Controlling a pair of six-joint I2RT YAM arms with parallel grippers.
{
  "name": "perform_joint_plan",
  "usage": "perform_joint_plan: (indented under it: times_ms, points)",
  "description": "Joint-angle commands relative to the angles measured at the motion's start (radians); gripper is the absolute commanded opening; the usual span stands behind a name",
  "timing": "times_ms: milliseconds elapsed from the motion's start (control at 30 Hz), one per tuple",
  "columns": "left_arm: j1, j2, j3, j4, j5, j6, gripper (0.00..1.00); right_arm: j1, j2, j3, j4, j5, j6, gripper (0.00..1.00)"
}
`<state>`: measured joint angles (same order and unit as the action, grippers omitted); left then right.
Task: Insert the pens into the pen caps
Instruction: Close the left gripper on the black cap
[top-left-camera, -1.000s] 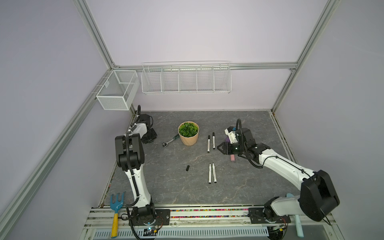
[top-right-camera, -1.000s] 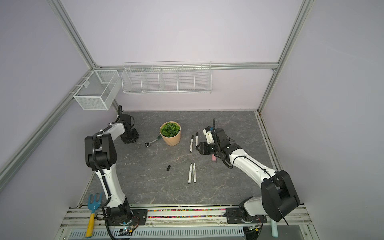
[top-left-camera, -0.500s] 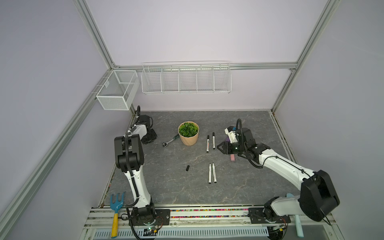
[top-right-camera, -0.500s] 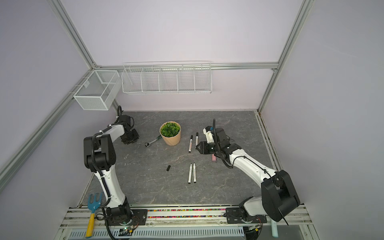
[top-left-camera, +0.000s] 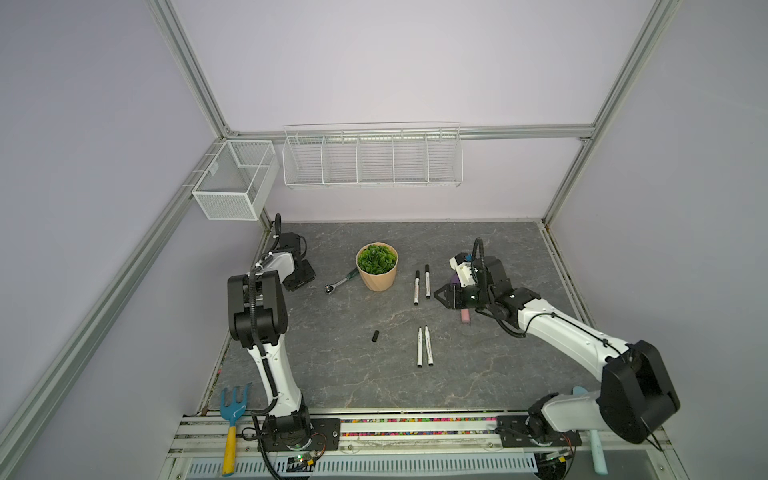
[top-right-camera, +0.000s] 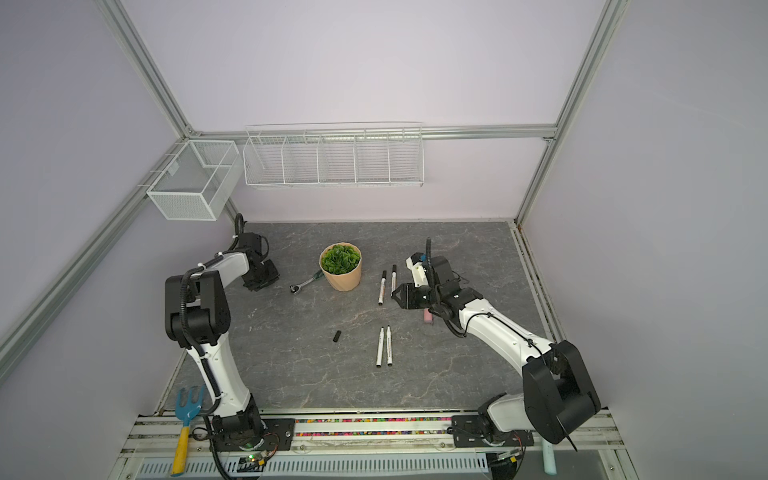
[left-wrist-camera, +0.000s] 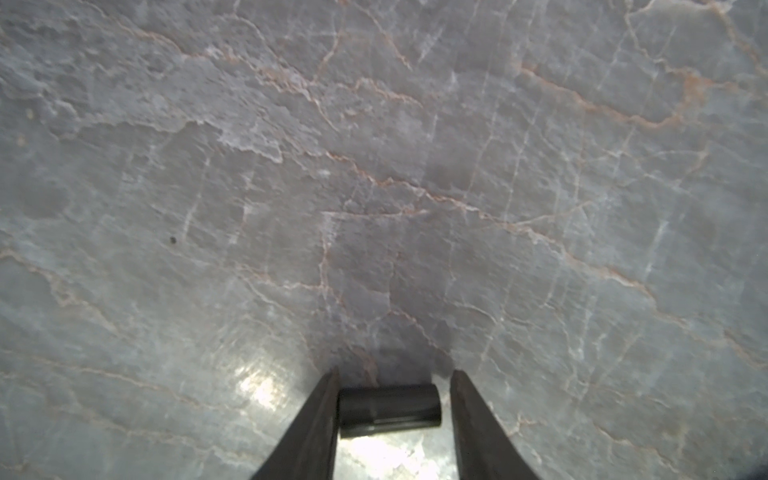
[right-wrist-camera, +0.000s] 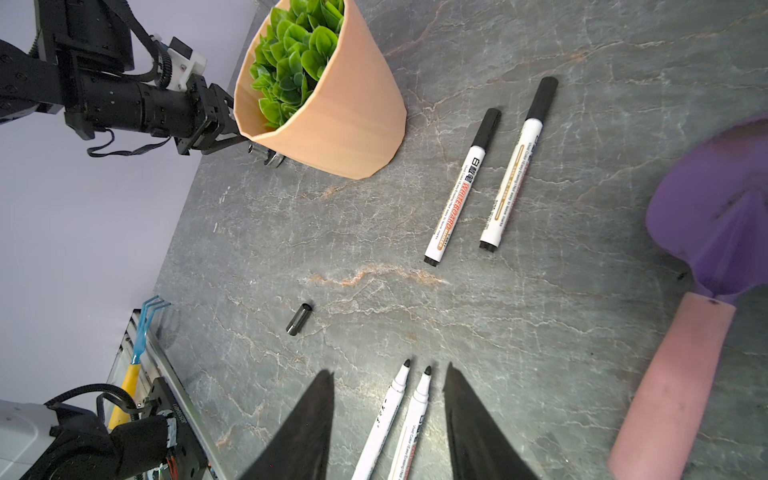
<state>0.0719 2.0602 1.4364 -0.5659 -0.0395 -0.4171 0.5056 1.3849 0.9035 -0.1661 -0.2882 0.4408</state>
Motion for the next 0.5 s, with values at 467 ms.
perform_joint_plan:
  times_ms: [467]
  points:
    - [-0.011, 0.015, -0.016, -0.154, -0.001, -0.046, 0.13, 0.002, -0.042, -0.014, -0.001, 0.011, -0.022, 0.46]
